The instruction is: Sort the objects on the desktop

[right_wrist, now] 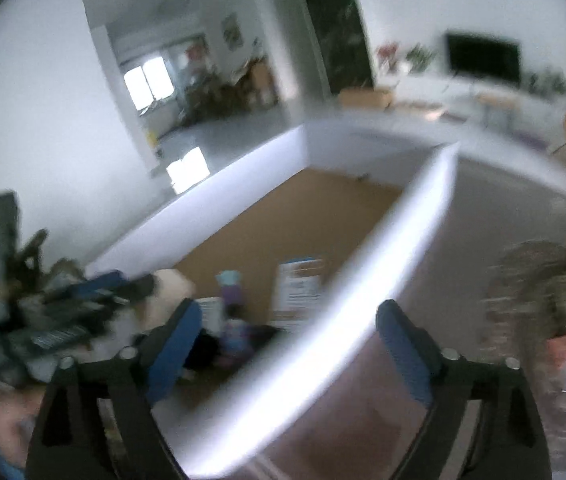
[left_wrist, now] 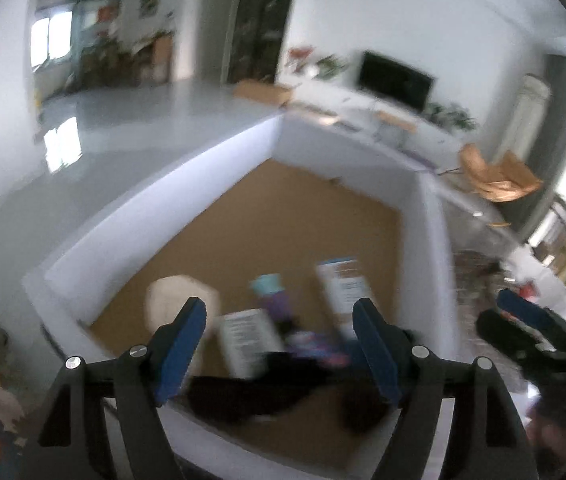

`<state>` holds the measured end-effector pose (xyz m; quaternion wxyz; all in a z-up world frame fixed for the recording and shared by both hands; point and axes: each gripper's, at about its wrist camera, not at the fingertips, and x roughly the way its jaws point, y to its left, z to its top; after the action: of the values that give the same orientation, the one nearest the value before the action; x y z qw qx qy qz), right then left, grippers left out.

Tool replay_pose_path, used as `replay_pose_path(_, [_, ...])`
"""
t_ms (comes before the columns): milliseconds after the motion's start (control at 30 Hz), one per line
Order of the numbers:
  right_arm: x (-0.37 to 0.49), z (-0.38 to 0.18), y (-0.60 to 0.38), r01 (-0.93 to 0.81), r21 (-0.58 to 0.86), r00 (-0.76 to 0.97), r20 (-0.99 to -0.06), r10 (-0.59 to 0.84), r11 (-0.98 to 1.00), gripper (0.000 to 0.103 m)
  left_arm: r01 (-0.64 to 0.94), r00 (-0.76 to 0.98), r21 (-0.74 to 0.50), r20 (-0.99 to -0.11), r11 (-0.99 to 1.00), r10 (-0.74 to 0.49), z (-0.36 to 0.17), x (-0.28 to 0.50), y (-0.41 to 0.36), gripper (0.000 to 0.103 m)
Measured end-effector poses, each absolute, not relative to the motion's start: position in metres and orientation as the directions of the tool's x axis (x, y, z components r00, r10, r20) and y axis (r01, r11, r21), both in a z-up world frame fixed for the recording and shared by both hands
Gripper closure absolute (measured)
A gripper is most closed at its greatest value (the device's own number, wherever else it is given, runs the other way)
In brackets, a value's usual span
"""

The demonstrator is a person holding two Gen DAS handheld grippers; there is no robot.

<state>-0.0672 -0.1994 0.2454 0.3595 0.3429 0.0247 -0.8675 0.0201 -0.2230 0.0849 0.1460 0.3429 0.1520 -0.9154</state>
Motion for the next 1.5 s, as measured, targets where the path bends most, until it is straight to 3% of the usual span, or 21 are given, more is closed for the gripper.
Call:
replay_pose_path(67, [-0.063, 0.242, -0.157, 0.597, 0.152, -0.582, -0.594, -0.556, -0.788, 0.004, 0.28, -0.776, -0.186, -0.621, -0.942, -0.109, 0.1, 0.023, -0.185, 0.026])
replay_pose_path(200, [-0.069, 0.209, -0.067, 0.45, 0.048, -0.668, -0.645, -0.371, -0.892, 0.003, 0.089, -0.838, -0.194, -0.544, -0.977, 0.032, 0.113, 0.035, -0.105, 0.001])
replay_pose_path(233, [-0.07, 0.197, -0.045, 0.408, 0.02, -0.669, -0.674, -0.314, -0.913, 0.003, 0.044, -0.837, -0.198, -0.543, -0.979, 0.072, 0.109, 0.036, -0.084, 0.0])
replay_pose_path(333, [-0.068, 0.165, 0.017, 0.297, -0.03, -0.646, -0.742, -0.178, -0.954, 0.003, -0.073, -0.772, -0.201, -0.609, -0.977, 0.183, 0.07, 0.028, -0.021, 0.0])
replay_pose_path(433, [-0.058, 0.144, 0.065, 0.2, -0.024, -0.628, -0.77, -0.109, -0.979, 0.003, -0.111, -0.687, -0.179, -0.696, -0.977, 0.206, 0.024, 0.014, 0.016, 0.0])
replay_pose_path(600, [-0.055, 0.129, 0.094, 0.145, -0.003, -0.601, -0.794, -0.085, -0.989, 0.003, -0.134, -0.606, -0.067, -0.784, -0.989, 0.135, -0.019, -0.006, 0.041, 0.0])
replay_pose_path(800, [-0.048, 0.125, 0.075, 0.169, -0.017, -0.594, -0.799, -0.088, -0.985, 0.003, -0.06, -0.626, -0.025, -0.778, -0.998, 0.057, -0.014, -0.036, 0.027, 0.0])
replay_pose_path(1233, [-0.051, 0.117, 0.072, 0.16, -0.013, -0.589, -0.803, -0.085, -0.987, 0.0, -0.058, -0.595, -0.056, -0.8, -0.997, 0.08, -0.031, -0.072, 0.022, 0.0])
replay_pose_path(1500, [-0.051, 0.117, 0.073, 0.161, -0.012, -0.588, -0.804, -0.086, -0.987, 0.0, -0.068, -0.583, -0.003, -0.811, -0.998, 0.042, -0.036, -0.073, 0.033, 0.0])
